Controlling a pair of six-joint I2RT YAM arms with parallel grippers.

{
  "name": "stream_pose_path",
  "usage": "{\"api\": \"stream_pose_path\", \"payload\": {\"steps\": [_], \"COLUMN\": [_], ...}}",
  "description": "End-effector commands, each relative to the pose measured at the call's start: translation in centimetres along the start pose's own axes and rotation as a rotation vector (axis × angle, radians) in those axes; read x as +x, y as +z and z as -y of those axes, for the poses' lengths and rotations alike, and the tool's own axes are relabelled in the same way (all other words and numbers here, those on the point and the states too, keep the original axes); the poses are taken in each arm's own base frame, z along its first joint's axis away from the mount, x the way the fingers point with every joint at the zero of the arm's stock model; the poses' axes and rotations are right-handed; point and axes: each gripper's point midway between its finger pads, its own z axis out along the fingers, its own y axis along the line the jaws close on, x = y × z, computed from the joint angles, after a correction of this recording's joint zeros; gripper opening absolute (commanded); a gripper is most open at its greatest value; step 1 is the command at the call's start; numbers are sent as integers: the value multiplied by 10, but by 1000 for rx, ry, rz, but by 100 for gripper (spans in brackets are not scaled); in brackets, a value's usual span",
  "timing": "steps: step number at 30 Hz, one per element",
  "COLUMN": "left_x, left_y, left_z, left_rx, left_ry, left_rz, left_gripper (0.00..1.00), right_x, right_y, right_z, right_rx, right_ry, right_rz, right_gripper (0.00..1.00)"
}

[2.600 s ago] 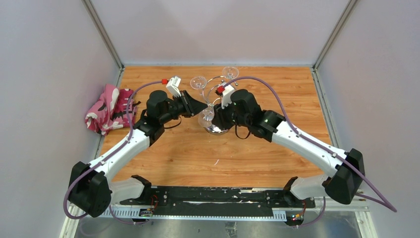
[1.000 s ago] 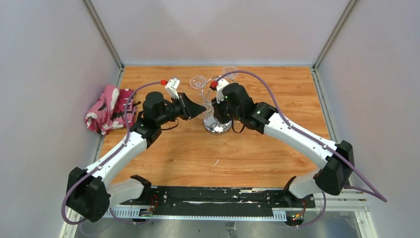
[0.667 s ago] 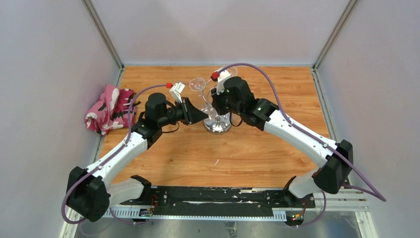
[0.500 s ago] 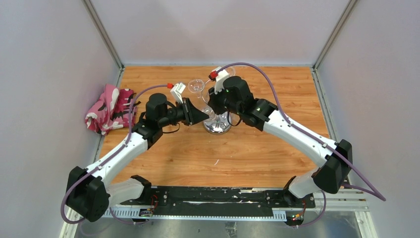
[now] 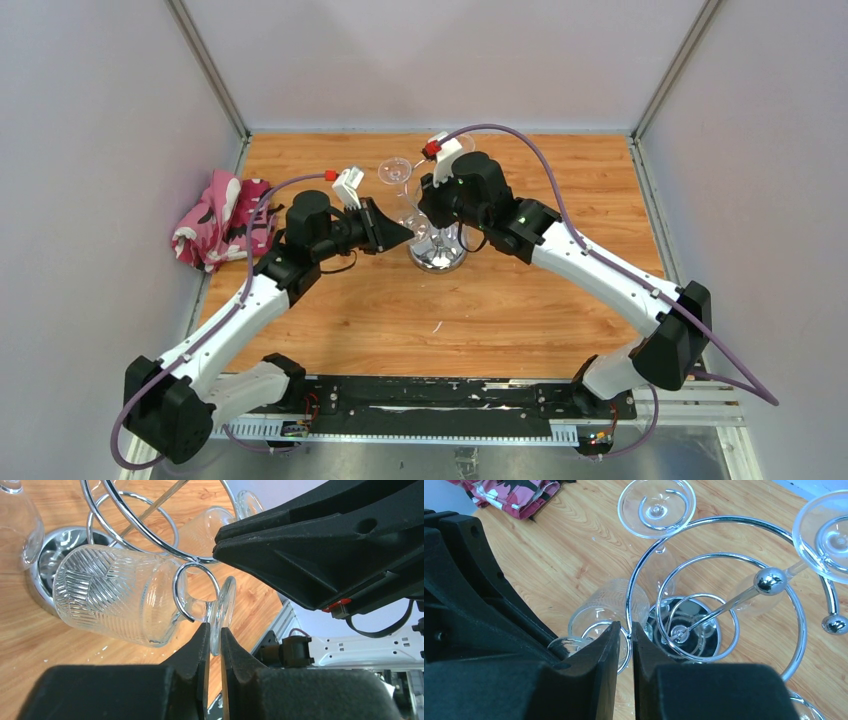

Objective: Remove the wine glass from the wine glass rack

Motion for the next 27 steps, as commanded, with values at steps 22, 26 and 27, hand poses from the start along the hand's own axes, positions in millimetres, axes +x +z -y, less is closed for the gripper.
{"api": "stream_pose_path", "payload": {"steps": [22, 26, 27], "left_x": [-19, -16, -15], "left_y": [-8, -11, -12], "left_z": [51, 46, 46], "left_rx": [140, 125, 125], "left_ry": [-356, -377, -379], "left_rz": [6, -3, -3], "left_gripper": [0, 0, 0], "right_x": [6, 7, 8], "right_y": [-4, -5, -5], "right_z": [-10, -9, -9], "right_rx": [-47, -45, -46], "right_ry": [-1, -6, -7], "right_rz": [-5, -7, -9], "right_gripper": [20, 20, 20]}}
